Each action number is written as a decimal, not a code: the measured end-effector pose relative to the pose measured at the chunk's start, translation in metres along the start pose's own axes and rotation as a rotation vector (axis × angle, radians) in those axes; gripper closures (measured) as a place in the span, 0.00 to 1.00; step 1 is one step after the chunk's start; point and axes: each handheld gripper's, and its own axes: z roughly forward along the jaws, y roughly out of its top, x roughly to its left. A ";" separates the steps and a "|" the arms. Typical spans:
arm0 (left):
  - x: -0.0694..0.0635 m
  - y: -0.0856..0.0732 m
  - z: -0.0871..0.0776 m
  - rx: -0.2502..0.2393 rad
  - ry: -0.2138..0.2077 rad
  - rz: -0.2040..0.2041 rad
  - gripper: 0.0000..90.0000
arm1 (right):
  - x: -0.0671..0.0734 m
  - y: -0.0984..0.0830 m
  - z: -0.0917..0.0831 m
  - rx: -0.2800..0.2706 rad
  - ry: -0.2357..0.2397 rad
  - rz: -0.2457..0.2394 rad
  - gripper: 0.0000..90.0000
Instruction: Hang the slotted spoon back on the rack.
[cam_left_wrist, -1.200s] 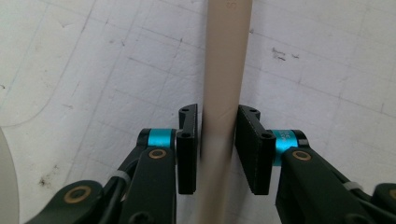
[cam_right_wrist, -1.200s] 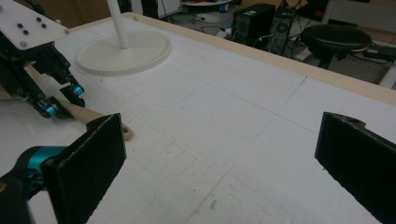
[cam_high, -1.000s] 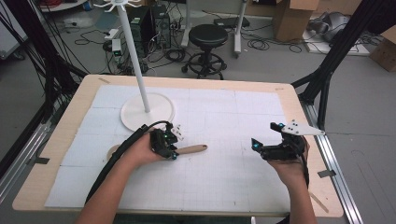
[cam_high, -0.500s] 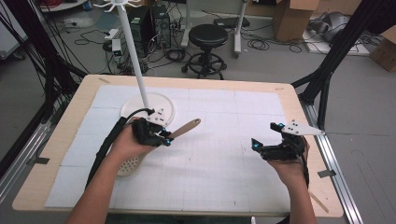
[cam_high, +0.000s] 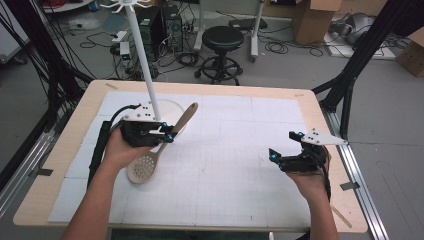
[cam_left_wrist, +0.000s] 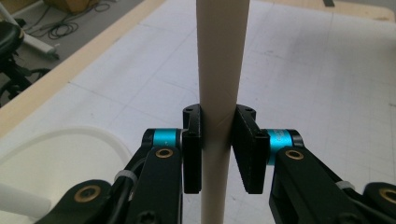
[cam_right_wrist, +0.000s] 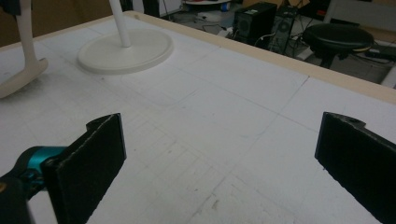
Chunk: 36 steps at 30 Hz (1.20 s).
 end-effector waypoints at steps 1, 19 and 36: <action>0.001 0.002 -0.005 -0.017 0.003 -0.008 0.83 | 0.000 0.000 0.000 0.001 0.000 -0.001 0.01; 0.018 0.025 -0.057 -0.206 -0.012 -0.073 0.83 | 0.000 0.000 0.000 0.000 0.001 -0.002 0.01; 0.059 0.048 -0.109 -0.267 0.003 -0.132 0.83 | 0.001 0.000 0.001 0.003 0.002 -0.006 0.01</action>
